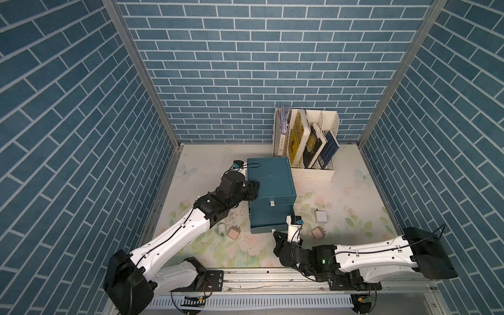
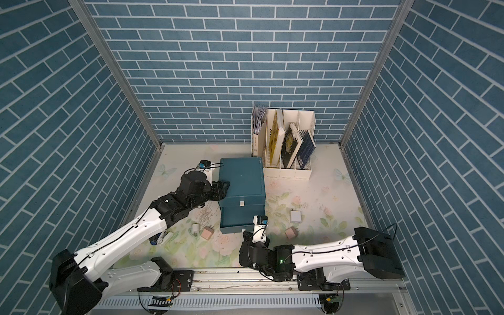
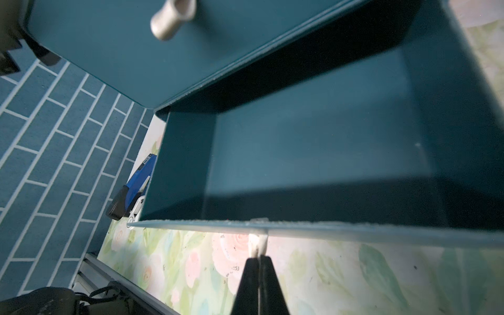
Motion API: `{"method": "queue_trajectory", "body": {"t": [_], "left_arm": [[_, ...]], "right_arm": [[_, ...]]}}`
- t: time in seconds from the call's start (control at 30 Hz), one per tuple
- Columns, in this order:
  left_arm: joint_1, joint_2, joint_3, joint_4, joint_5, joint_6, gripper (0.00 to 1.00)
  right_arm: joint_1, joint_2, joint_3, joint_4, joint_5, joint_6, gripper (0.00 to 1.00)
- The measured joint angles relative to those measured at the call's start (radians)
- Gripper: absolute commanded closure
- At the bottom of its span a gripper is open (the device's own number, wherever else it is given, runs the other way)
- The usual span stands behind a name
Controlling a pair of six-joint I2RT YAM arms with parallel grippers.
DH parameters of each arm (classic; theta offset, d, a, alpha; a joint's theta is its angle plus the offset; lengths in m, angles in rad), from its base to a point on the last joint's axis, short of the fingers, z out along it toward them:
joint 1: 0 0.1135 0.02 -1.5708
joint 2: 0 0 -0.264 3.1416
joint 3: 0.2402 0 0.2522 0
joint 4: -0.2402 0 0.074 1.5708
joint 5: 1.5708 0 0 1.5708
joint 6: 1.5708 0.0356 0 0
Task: Place the plugs into the drawer by color
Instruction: Open the drawer in the storage box, then pick up the plug from the center of the board.
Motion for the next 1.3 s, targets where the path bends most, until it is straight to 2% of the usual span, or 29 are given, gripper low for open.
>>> {"method": "queue_trajectory", "body": {"t": [0.3,0.33,0.37,0.4,0.5,0.53,0.57,0.6,0.73,0.8,0.93,1.1,1.2,1.3], "left_arm": [[0.0,0.0,-0.001,0.0,-0.002,0.0,0.4],[0.0,0.0,-0.001,0.0,-0.003,0.0,0.4],[0.0,0.0,-0.001,0.0,-0.002,-0.001,0.39],[0.0,0.0,-0.001,0.0,-0.003,-0.001,0.39],[0.0,0.0,-0.001,-0.001,-0.003,-0.001,0.38],[0.0,-0.001,-0.001,-0.002,-0.003,-0.001,0.37],[0.0,-0.001,0.003,-0.008,-0.003,0.0,0.36],[0.0,-0.002,0.007,-0.017,-0.003,0.0,0.36],[0.0,-0.011,0.026,-0.067,-0.003,0.003,0.34],[0.0,-0.018,0.041,-0.095,-0.003,0.004,0.33],[0.0,-0.032,0.073,-0.124,-0.003,0.005,0.33],[0.0,-0.077,0.089,-0.144,-0.004,0.003,0.31],[-0.001,-0.109,0.089,-0.157,-0.01,0.003,0.31],[-0.001,-0.13,0.089,-0.17,-0.016,0.002,0.31]], "right_arm": [[0.039,0.028,0.059,-0.104,0.032,0.043,1.0],[0.039,0.029,0.061,-0.11,0.032,0.044,0.87],[0.039,0.029,0.063,-0.115,0.034,0.051,0.69],[0.039,0.029,0.064,-0.123,0.035,0.058,0.6],[0.039,0.029,0.093,-0.212,0.051,0.071,0.43],[0.039,0.029,0.109,-0.247,0.059,0.076,0.33],[0.038,0.027,0.134,-0.294,0.068,0.083,0.17],[0.038,0.024,0.159,-0.338,0.078,0.085,0.12],[0.031,-0.026,0.267,-0.541,0.114,0.085,0.11],[-0.007,-0.066,0.319,-0.651,0.112,0.084,0.14],[-0.217,-0.169,0.341,-0.805,0.08,0.043,0.16],[-0.54,-0.302,0.276,-0.861,-0.042,-0.115,0.16],[-0.67,-0.319,0.21,-0.852,-0.127,-0.201,0.15],[-0.75,-0.311,0.127,-0.815,-0.212,-0.263,0.14]]}}
